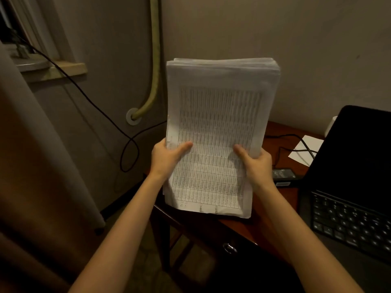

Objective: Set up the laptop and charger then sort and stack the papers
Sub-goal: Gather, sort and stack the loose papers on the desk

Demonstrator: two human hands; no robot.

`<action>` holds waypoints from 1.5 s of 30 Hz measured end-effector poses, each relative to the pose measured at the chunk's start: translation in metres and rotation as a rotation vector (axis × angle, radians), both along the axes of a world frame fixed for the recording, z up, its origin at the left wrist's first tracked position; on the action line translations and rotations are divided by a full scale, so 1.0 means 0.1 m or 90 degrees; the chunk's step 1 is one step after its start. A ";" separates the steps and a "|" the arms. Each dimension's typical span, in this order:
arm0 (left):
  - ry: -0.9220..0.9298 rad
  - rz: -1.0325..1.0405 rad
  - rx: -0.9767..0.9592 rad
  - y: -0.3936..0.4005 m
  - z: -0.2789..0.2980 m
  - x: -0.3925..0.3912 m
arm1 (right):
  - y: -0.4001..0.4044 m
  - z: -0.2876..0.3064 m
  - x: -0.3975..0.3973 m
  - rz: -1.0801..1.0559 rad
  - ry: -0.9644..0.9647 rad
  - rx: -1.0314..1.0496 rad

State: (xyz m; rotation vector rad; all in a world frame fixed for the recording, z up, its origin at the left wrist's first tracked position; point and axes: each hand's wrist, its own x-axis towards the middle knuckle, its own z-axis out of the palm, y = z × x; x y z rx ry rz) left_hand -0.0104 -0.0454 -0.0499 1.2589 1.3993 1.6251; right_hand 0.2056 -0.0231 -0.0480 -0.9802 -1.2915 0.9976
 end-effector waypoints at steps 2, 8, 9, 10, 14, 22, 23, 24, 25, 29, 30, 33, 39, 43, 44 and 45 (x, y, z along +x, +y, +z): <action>-0.001 0.006 -0.001 0.02 0.02 -0.03 | 0.00 0.02 -0.04 -0.053 -0.022 0.000; -0.008 0.028 0.021 0.12 0.03 -0.06 | 0.08 0.09 -0.17 -0.094 0.012 -0.028; -0.012 0.036 0.019 0.14 0.06 -0.07 | 0.08 0.12 -0.16 -0.089 0.001 -0.035; -0.007 0.040 0.011 0.15 0.10 -0.08 | 0.08 0.16 -0.15 -0.083 -0.011 -0.047; 0.095 0.022 -0.131 0.19 0.26 -0.20 | 0.06 0.25 -0.07 0.034 -0.042 -0.143; 0.028 -0.169 -0.530 -0.15 -0.06 -0.56 | -0.15 -0.36 -0.16 0.135 0.094 -0.493; -0.146 -0.185 -0.480 -0.28 -0.17 -0.57 | -0.16 -0.40 -0.18 0.120 0.125 -0.495; -0.327 -0.170 -0.418 -0.42 -0.26 -0.56 | -0.17 -0.44 -0.21 0.106 0.154 -0.499; -0.480 -0.136 -0.353 -0.55 -0.36 -0.53 | -0.20 -0.45 -0.26 0.093 0.174 -0.502; -0.673 -0.034 -0.143 -1.00 -0.74 -0.27 | -0.47 -0.46 -0.54 0.057 0.207 -0.499; -0.660 -0.027 -0.125 -1.05 -0.79 -0.24 | -0.57 -0.45 -0.61 0.061 0.208 -0.505; -0.595 -0.032 -0.117 -1.18 -0.78 -0.26 | -0.80 -0.44 -0.67 0.142 0.159 -0.554; -0.516 0.016 -0.228 -1.16 -0.75 -0.44 | -0.77 -0.03 -0.11 0.383 -0.342 -0.550; -0.526 0.060 -0.274 -1.08 -0.81 -0.34 | -0.33 0.14 0.06 0.009 -0.302 -0.262; -0.537 0.066 -0.279 -1.07 -0.83 -0.33 | -0.16 0.11 0.05 -0.059 -0.330 -0.194; -0.553 0.067 -0.282 -1.07 -0.84 -0.31 | 0.02 0.08 0.03 -0.098 -0.399 -0.150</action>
